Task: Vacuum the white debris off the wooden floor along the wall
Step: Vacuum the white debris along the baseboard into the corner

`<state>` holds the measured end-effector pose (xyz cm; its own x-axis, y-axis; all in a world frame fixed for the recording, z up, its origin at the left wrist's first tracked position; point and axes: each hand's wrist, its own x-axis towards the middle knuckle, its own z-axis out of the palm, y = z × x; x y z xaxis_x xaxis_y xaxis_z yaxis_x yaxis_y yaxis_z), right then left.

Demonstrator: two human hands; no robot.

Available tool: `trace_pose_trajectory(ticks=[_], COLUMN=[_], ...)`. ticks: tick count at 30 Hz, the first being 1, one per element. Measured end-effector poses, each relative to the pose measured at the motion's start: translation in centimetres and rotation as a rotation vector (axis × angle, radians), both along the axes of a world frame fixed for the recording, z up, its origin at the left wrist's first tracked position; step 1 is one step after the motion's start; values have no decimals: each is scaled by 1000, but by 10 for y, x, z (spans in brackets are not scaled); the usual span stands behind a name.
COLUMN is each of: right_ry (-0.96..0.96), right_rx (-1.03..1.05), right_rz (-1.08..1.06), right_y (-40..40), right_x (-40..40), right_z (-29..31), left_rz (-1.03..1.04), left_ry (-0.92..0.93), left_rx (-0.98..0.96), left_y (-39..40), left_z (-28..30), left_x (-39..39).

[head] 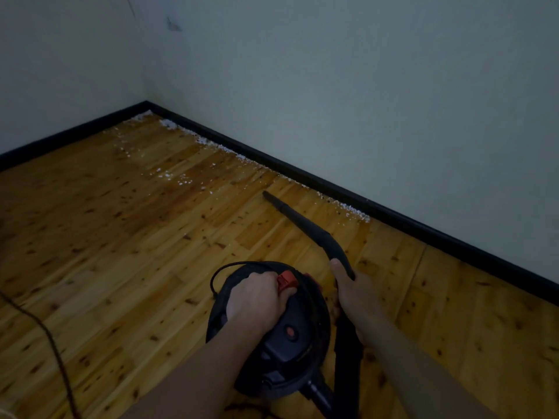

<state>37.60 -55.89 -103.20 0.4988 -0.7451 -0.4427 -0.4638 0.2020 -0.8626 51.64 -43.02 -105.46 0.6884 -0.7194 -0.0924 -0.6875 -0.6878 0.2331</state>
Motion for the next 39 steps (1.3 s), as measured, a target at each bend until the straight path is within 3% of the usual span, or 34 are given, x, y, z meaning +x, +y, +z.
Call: trace_pose_trajectory(ticks=[10,24,32,39], right_ry=[-11,18,26,17], right_rx=[2,-77,-44,-37], right_rz=[-37,-133,-207,-213], right_y=[5,7,6,7], right_x=[-16,-60,-86,-115], right_z=[5,20,26,25], left_rz=[-197,-206,-212,-235], left_ry=[64,98,-48,-67], left_rx=[81,52,26,51], left_y=[-29,-31,-23,-27], left_z=[4,-7,-8,-3], left_x=[-14,-36,-43,-47])
